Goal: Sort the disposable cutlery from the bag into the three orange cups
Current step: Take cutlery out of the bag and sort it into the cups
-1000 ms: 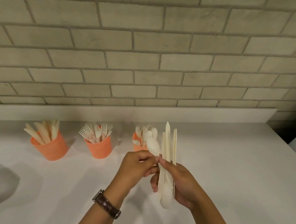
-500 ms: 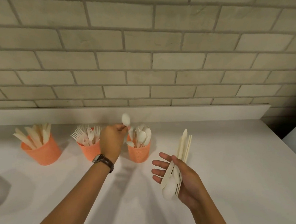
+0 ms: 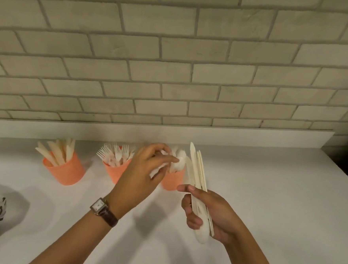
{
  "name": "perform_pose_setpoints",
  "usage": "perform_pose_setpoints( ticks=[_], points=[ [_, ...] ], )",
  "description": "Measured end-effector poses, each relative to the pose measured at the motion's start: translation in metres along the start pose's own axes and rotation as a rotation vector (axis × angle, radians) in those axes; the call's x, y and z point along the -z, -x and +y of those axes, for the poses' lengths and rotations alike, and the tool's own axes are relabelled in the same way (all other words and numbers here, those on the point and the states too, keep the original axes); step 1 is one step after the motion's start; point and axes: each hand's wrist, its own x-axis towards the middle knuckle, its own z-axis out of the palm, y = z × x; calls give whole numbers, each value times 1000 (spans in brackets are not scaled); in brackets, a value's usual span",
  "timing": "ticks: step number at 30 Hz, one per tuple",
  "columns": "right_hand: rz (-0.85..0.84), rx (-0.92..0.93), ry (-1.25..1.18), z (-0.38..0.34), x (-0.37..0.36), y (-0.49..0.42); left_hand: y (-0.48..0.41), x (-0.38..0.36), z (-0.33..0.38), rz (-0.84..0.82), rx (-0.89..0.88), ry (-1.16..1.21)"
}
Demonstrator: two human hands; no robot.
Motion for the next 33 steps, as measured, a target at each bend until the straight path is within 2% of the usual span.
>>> perform_pose_setpoints(
  ticks=[2, 4, 11, 16, 22, 26, 29, 33],
  points=[
    [-80, -39, 43, 3, -11, -5, 9, 14, 7, -97, -219, -119],
    [-151, -76, 70, 9, -25, -10, 17, 25, 2, -166, -358, -221],
    [-275, -172, 107, 44, -85, -42, 46, 83, -53, -242, -606, -385],
    [-265, -176, 60, 85, -152, -82, 81, 140, -102, -253, -490, -275],
    [-303, -204, -43, 117, -214, -118, 123, 191, -168, -220, -568, -322],
    [-280, -234, -24, 129, -241, -134, 136, 211, -195, -273, -562, -279],
    [-233, -238, -17, 131, -256, -146, 136, 222, -209, -251, -542, -261],
    [-167, -217, -20, 127, -265, -159, 141, 228, -220, -183, -430, -196]
  ],
)
